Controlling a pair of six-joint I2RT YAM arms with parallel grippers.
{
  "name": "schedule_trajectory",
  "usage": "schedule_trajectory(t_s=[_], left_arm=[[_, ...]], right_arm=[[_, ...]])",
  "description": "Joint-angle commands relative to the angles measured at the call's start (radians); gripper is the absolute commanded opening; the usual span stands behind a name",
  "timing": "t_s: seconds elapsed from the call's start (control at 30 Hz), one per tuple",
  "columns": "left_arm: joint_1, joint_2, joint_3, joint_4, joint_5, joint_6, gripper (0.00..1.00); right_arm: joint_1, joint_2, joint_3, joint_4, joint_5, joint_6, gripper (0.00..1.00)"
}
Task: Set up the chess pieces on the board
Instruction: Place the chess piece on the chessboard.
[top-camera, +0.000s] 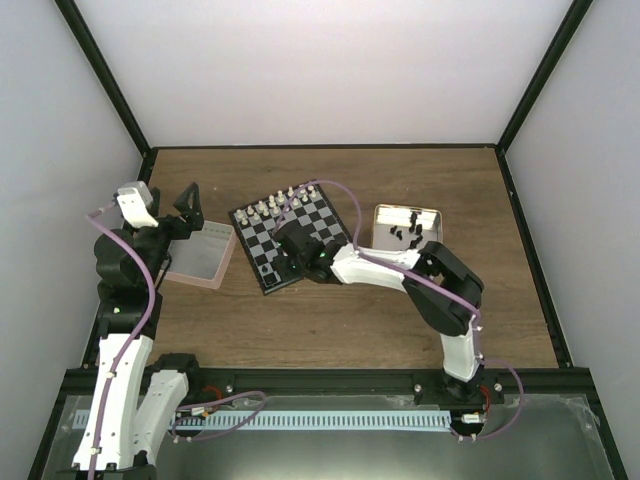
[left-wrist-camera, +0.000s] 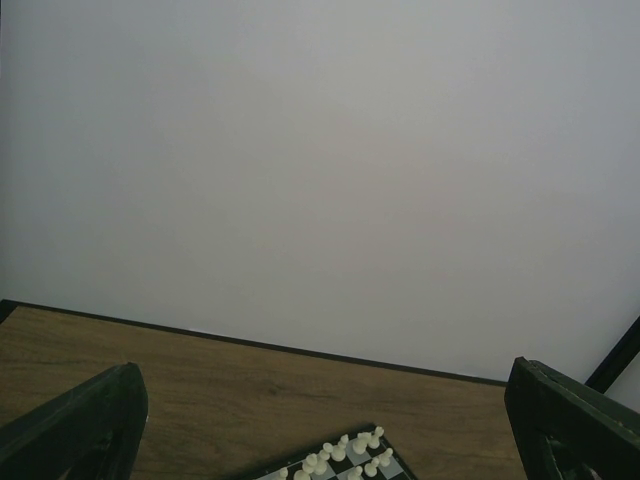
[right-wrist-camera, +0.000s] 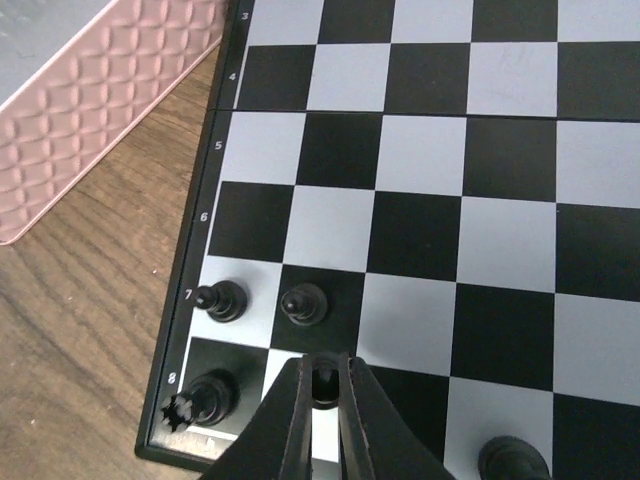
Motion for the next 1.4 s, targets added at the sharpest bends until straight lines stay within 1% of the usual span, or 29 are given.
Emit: schedule_trajectory(t_s=[0.0, 0.23, 0.87, 1.07, 1.3, 1.37], left_arm=[[-0.004, -0.007, -0.007, 0.020, 0.006, 0.001, 1.00], [-0.004, -0.007, -0.005, 0.020, 0.007, 0.002, 1.00], [-0.004, -0.005, -0.005, 0.020, 0.007, 0.002, 1.00], [-0.004, -0.006, -0.006, 0.020, 0.007, 0.001, 1.00], [-0.004, -0.004, -0.006, 0.021, 0.009, 0.001, 1.00], [-0.003, -0.003, -0.006, 0.021, 0.009, 0.001, 1.00]], right_arm=[[0.001, 0.035, 0.074, -0.016, 0.042, 0.012, 0.05], [0.001, 0.067, 0.089, -0.039, 0.109, 0.023, 0.05], [0.001, 0.130, 0.126, -0.052, 0.134, 0.024, 0.06], [0.000, 0.125, 0.126, -0.062, 0.141, 0.022, 0.10], [0.001, 0.105, 0.144, -0.064, 0.127, 0.029, 0.26], [0.000, 0.085, 0.149, -0.058, 0.120, 0.033, 0.28]])
